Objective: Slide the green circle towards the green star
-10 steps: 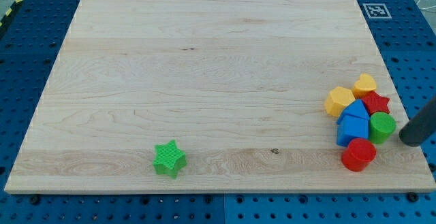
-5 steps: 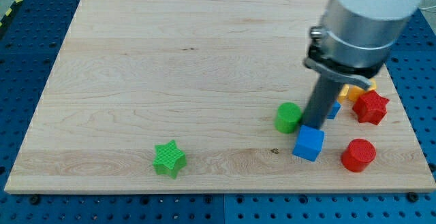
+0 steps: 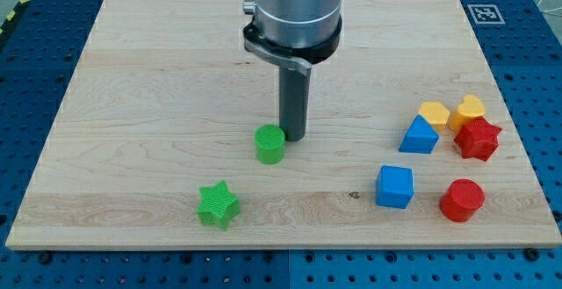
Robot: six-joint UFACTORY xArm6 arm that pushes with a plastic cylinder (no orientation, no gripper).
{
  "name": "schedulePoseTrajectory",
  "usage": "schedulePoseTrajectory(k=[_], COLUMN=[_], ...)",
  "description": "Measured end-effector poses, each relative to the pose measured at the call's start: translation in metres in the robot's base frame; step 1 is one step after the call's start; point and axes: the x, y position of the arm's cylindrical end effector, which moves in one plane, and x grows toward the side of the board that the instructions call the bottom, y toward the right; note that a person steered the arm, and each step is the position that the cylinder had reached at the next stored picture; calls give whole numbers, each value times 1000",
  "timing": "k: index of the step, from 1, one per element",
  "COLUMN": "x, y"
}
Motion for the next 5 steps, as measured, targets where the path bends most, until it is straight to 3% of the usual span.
schedulePoseTrajectory(k=[5], x=[15], y=[-51])
